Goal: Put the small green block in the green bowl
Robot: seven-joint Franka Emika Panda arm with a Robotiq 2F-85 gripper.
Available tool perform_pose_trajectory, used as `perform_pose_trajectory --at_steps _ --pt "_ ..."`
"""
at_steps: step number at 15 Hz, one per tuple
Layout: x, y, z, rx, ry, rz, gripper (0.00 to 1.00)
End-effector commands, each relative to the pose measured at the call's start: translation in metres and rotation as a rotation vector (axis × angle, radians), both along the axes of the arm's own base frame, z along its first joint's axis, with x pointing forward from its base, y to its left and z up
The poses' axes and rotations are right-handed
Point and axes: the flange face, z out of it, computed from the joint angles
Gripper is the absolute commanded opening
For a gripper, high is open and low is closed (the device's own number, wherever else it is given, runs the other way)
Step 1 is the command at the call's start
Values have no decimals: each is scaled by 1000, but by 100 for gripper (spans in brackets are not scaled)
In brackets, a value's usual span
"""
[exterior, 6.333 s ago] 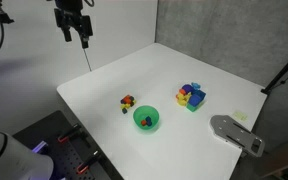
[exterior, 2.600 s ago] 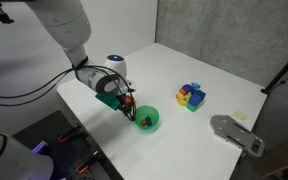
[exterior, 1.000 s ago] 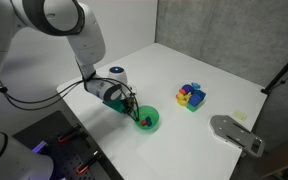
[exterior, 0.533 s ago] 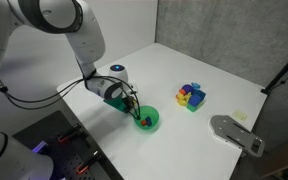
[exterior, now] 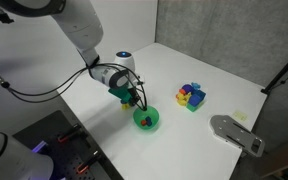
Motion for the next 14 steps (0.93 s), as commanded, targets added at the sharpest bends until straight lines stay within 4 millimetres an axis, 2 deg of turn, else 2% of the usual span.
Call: perform_pose_trajectory --at_steps 1,3,6,8,10,12,14 --pt "6 -24 35 -3 8 -63 10" --pt "7 -42 41 -18 10 -96 10" --pt "7 -77 39 -45 20 -164 11" --pt "5 -94 39 -53 24 -198 11" --pt "2 -103 41 -62 26 -215 55" --pt "0 -106 44 -60 37 -224 58" --pt "-3 -104 51 -47 63 -224 72"
